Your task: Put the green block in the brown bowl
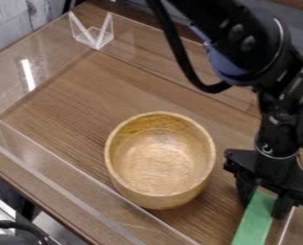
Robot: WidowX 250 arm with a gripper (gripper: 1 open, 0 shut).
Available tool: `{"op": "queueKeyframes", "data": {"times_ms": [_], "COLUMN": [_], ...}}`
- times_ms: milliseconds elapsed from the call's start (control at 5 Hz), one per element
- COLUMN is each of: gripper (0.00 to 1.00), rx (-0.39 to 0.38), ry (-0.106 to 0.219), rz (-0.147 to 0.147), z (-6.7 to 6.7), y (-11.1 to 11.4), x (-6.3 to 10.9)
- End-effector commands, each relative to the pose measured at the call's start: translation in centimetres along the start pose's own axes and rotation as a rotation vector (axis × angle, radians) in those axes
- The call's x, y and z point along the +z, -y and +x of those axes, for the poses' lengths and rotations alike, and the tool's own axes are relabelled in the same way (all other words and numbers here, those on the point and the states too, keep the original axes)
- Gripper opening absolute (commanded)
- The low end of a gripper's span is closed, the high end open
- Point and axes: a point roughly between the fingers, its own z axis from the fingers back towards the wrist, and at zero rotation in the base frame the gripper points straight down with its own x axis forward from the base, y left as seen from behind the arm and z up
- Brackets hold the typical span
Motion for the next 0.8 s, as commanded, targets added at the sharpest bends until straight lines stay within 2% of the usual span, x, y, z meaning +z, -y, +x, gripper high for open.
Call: {"op": "queueKeyframes", "data": {"times_ms": [0,200,600], "gripper": [0.0,0.0,0.0], "rx": [-0.009,-0.006,-0.008], "ry": [-0.004,-0.013,-0.014], "rz": [-0.006,-0.005,-0.004], "z": [-0.4,-0.8,-1.4], "y": [-0.1,-0.5,-1.3], "x": [1.7,3.1,7.4]}}
